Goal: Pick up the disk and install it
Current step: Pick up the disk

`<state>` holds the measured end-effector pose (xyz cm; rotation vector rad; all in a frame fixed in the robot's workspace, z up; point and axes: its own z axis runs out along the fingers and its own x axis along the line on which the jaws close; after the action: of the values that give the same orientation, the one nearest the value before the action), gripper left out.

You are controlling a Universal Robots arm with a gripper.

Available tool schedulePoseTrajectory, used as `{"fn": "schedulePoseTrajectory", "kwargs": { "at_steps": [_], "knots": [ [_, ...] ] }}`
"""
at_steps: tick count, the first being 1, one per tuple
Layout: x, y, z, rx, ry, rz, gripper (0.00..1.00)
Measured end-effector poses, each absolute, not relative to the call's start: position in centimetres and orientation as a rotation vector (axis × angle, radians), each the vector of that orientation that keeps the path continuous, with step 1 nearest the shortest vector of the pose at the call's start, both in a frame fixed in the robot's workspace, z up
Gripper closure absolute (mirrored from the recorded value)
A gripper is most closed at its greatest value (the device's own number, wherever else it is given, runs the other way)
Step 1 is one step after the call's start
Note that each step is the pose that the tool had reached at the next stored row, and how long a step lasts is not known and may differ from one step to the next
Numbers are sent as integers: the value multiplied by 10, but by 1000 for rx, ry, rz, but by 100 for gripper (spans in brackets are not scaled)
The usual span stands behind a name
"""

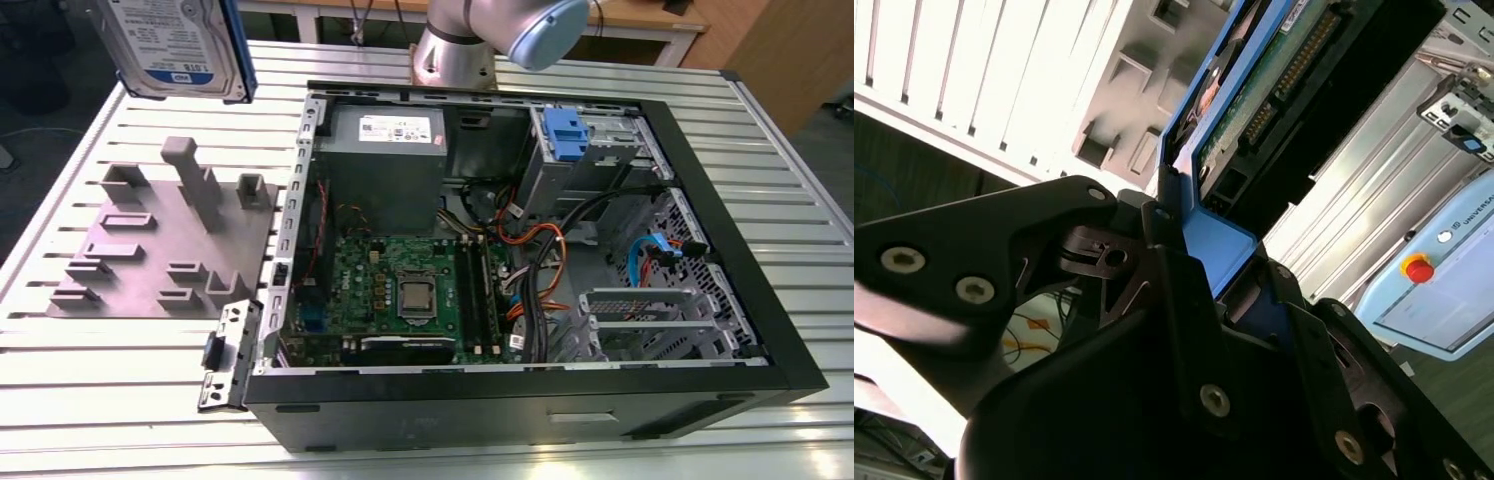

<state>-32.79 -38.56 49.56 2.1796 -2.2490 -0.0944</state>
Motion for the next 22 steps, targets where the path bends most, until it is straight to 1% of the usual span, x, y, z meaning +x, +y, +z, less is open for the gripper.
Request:
{"fn": "schedulePoseTrajectory", "kwargs": {
  "at_steps": [11,22],
  "knots": [
    [-325,-392,495,2179,-2249,-94,64],
    [-304,-393,493,2179,-2249,-94,64]
  ]
}}
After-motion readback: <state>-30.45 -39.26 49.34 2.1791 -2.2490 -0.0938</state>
